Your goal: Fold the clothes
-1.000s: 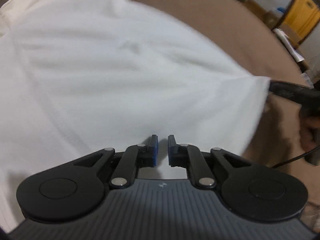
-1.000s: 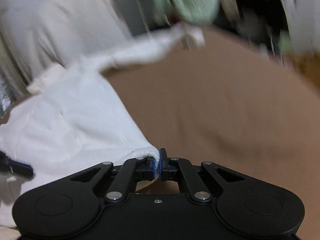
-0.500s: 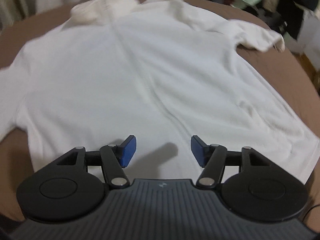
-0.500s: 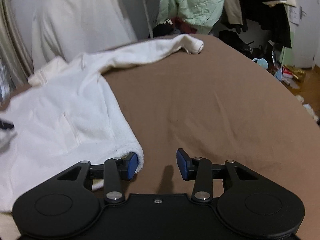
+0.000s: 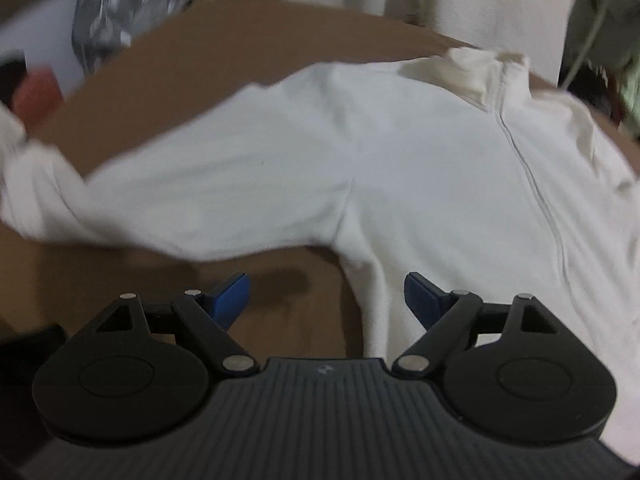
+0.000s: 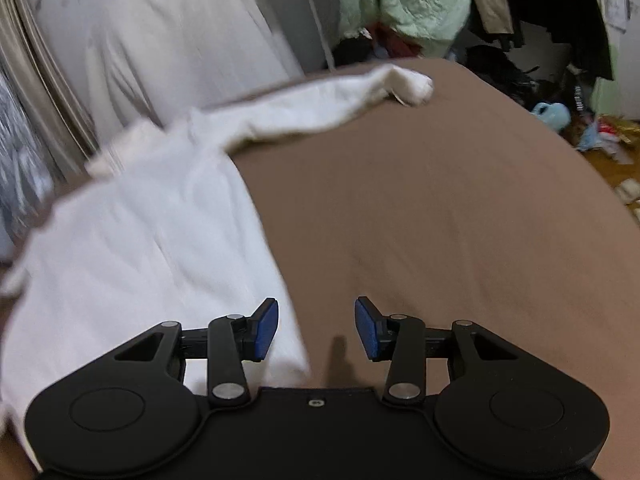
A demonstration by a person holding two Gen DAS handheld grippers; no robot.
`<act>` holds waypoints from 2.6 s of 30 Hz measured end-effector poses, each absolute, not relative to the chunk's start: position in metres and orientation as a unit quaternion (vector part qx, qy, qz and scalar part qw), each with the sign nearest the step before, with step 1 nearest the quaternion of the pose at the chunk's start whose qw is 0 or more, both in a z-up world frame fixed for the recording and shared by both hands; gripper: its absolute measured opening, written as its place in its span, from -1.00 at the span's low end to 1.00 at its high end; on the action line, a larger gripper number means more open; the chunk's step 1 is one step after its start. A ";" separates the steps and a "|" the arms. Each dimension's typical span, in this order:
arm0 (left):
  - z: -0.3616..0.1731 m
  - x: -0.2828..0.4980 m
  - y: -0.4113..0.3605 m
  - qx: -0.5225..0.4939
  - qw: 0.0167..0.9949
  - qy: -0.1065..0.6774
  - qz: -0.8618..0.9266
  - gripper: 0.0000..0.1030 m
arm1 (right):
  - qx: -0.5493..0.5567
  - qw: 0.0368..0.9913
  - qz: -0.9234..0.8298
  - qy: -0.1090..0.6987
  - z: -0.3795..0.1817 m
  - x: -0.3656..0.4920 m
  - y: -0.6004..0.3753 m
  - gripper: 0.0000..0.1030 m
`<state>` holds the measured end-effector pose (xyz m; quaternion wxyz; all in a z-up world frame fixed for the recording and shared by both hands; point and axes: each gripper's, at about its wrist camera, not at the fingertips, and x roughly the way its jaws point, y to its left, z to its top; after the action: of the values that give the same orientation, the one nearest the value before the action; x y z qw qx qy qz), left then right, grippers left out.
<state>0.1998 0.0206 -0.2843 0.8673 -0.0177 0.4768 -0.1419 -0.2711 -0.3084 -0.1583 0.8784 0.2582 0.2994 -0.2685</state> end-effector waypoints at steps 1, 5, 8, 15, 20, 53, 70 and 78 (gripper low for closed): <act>-0.289 0.202 0.027 -0.025 0.868 0.478 -0.135 0.64 | 0.261 0.882 -0.262 0.293 -0.156 -0.261 -0.312 -0.07; -0.309 0.214 0.028 -0.057 0.852 0.496 -0.160 0.64 | 0.254 0.895 -0.226 0.290 -0.153 -0.207 -0.315 -0.07; -0.313 0.221 0.029 -0.089 0.846 0.495 -0.176 0.64 | 0.220 0.904 -0.195 0.311 -0.151 -0.168 -0.309 -0.06; -0.303 0.217 0.030 -0.090 0.869 0.461 -0.155 -0.88 | 0.163 0.910 -0.148 0.353 -0.151 -0.099 -0.294 -0.04; -0.320 0.227 0.044 -0.111 0.861 0.481 -0.122 -0.91 | 0.140 0.912 -0.119 0.366 -0.158 -0.089 -0.276 -0.04; -0.092 0.081 -0.193 0.094 0.839 0.480 -0.238 0.17 | 0.285 0.909 -0.120 0.281 -0.096 -0.112 -0.314 0.00; -0.090 0.063 -0.369 0.373 0.811 0.356 -0.277 0.67 | 0.119 0.850 -0.162 0.487 0.028 -0.068 -0.399 0.68; -0.151 0.138 -0.393 0.221 0.826 0.442 -0.271 0.67 | 0.394 0.780 -0.248 0.418 -0.087 -0.077 -0.532 0.68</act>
<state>0.1380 -0.3929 -0.1507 0.8262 0.2213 0.4417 -0.2708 -0.0768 -0.5320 -0.0873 0.7801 0.3945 0.4178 -0.2476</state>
